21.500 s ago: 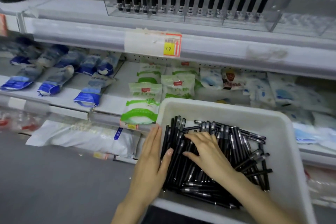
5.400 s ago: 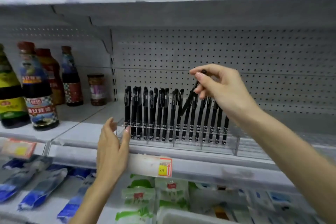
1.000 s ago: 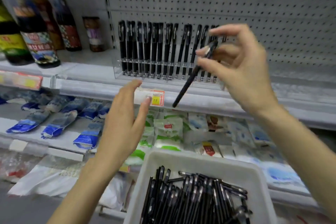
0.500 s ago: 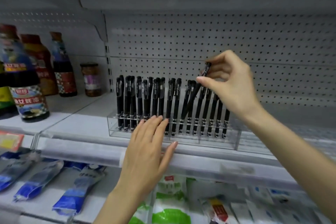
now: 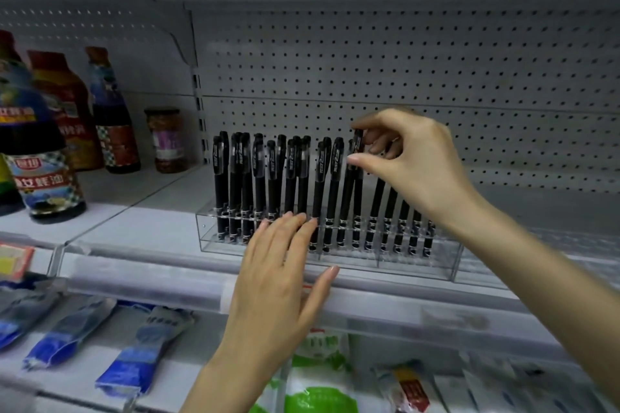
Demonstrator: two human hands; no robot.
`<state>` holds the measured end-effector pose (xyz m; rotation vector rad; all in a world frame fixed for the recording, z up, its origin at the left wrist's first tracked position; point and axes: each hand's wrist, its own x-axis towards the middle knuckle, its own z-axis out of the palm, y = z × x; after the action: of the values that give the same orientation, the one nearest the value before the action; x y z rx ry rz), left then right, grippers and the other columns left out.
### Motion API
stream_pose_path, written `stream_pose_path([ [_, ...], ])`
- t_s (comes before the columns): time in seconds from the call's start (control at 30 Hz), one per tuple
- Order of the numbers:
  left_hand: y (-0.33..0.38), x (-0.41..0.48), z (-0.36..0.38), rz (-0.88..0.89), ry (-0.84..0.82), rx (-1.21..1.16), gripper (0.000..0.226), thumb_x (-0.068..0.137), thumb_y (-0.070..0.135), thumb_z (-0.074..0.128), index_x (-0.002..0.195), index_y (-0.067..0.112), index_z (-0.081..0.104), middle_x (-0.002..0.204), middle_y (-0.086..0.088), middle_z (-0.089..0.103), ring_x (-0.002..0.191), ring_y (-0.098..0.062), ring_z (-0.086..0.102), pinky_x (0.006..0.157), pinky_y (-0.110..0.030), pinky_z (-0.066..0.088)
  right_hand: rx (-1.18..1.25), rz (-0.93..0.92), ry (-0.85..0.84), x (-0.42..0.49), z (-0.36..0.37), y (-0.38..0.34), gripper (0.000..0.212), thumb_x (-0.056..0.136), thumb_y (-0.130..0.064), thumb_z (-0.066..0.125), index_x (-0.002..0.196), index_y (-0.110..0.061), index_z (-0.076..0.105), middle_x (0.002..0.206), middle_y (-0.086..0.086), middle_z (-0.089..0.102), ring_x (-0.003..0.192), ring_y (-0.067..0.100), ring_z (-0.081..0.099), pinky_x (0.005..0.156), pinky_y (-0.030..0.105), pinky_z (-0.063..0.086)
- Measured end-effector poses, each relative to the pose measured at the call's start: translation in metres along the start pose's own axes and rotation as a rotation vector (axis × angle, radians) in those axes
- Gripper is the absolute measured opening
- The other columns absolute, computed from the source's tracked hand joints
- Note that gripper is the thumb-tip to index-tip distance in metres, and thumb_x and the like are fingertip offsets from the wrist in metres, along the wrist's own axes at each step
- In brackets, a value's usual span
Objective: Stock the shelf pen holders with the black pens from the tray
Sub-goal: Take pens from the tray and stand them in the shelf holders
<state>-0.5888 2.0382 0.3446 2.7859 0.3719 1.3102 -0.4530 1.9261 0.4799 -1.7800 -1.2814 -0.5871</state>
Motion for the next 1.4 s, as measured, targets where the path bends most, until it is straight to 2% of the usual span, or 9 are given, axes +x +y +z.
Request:
stream_pose_path([
  [0.17, 0.001, 0.0, 0.0, 0.006, 0.011, 0.011, 0.059, 0.1, 0.052, 0.026, 0.135, 0.01, 0.049, 0.136, -0.004, 0.052, 0.131, -0.016, 0.038, 0.115, -0.033, 0.018, -0.128, -0.026, -0.09, 0.003, 0.002, 0.002, 0.037, 0.074, -0.03, 0.079, 0.108, -0.021, 0.07, 0.081, -0.007, 0.058, 0.07, -0.004, 0.048, 0.068, 0.001, 0.035],
  [0.4, 0.0, 0.002, -0.006, 0.016, -0.002, -0.022, 0.059, 0.099, 0.05, 0.03, 0.137, 0.009, 0.047, 0.142, -0.006, 0.047, 0.134, -0.014, 0.033, 0.116, -0.03, 0.015, -0.151, -0.031, -0.086, -0.005, -0.007, -0.001, 0.046, 0.075, -0.03, 0.077, 0.119, -0.023, 0.064, 0.079, -0.015, 0.046, 0.069, -0.004, 0.042, 0.067, -0.001, 0.031],
  [0.67, 0.026, -0.037, -0.025, -0.001, -0.025, -0.244, 0.055, 0.099, 0.043, 0.037, 0.142, 0.009, 0.04, 0.15, -0.003, 0.036, 0.139, -0.011, 0.028, 0.114, -0.033, 0.023, -0.051, -0.061, -0.142, -0.071, -0.023, -0.019, 0.036, 0.077, -0.022, 0.077, 0.11, -0.018, 0.068, 0.082, -0.004, 0.053, 0.065, 0.01, 0.049, 0.066, 0.008, 0.039],
  [0.83, 0.041, -0.12, -0.028, -0.117, -0.111, -0.356, 0.052, 0.098, 0.04, 0.04, 0.141, 0.009, 0.042, 0.15, -0.001, 0.037, 0.14, -0.009, 0.029, 0.115, -0.027, 0.024, 0.107, -0.005, -0.325, -0.172, -0.007, -0.012, 0.035, 0.077, -0.019, 0.077, 0.11, -0.015, 0.068, 0.084, -0.001, 0.055, 0.07, 0.01, 0.052, 0.066, 0.007, 0.039],
  [0.97, 0.038, -0.2, -0.019, -0.376, -0.221, -0.44, 0.057, 0.095, 0.05, 0.038, 0.144, 0.021, 0.038, 0.153, 0.013, 0.031, 0.141, -0.002, 0.025, 0.114, -0.032, 0.027, 0.204, 0.271, -0.528, -0.264, 0.023, 0.012, 0.036, 0.078, -0.018, 0.076, 0.113, -0.02, 0.067, 0.085, -0.009, 0.055, 0.073, 0.006, 0.055, 0.066, 0.009, 0.042],
  [1.03, 0.038, -0.231, -0.014, -0.492, -0.29, -0.432, 0.06, 0.094, 0.057, 0.034, 0.146, 0.028, 0.034, 0.153, 0.019, 0.027, 0.141, 0.001, 0.022, 0.115, -0.036, 0.027, 0.196, 0.406, -0.62, -0.301, 0.039, 0.027, 0.036, 0.08, -0.021, 0.074, 0.115, -0.019, 0.065, 0.089, -0.013, 0.054, 0.078, 0.005, 0.055, 0.07, 0.011, 0.043],
  [1.1, 0.038, -0.255, -0.009, -0.551, -0.373, -0.416, 0.062, 0.093, 0.063, 0.03, 0.147, 0.032, 0.029, 0.154, 0.023, 0.021, 0.142, 0.004, 0.016, 0.117, -0.037, 0.023, 0.087, 0.468, -0.692, -0.329, 0.05, 0.039, 0.04, 0.084, -0.028, 0.071, 0.121, -0.018, 0.061, 0.1, -0.01, 0.057, 0.097, 0.01, 0.057, 0.081, 0.016, 0.044],
  [1.2, 0.041, -0.276, -0.003, -0.525, -0.489, -0.405, 0.071, 0.089, 0.069, 0.027, 0.151, 0.036, 0.013, 0.154, 0.033, 0.002, 0.142, 0.009, 0.003, 0.117, -0.023, 0.01, -0.143, 0.426, -0.767, -0.351, 0.061, 0.053, 0.052, 0.088, -0.037, 0.064, 0.134, -0.018, 0.051, 0.126, -0.003, 0.054, 0.121, 0.014, 0.044, 0.099, 0.024, 0.034],
  [1.4, 0.046, -0.276, -0.001, -0.54, -0.544, -0.375, 0.067, 0.092, 0.063, 0.026, 0.147, 0.041, -0.006, 0.153, 0.032, -0.011, 0.14, 0.011, -0.007, 0.115, -0.02, 0.004, -0.285, 0.368, -0.862, -0.363, 0.073, 0.057, 0.069, 0.089, -0.052, 0.053, 0.146, -0.02, 0.031, 0.139, -0.004, 0.04, 0.129, 0.015, 0.032, 0.103, 0.029, 0.026],
])
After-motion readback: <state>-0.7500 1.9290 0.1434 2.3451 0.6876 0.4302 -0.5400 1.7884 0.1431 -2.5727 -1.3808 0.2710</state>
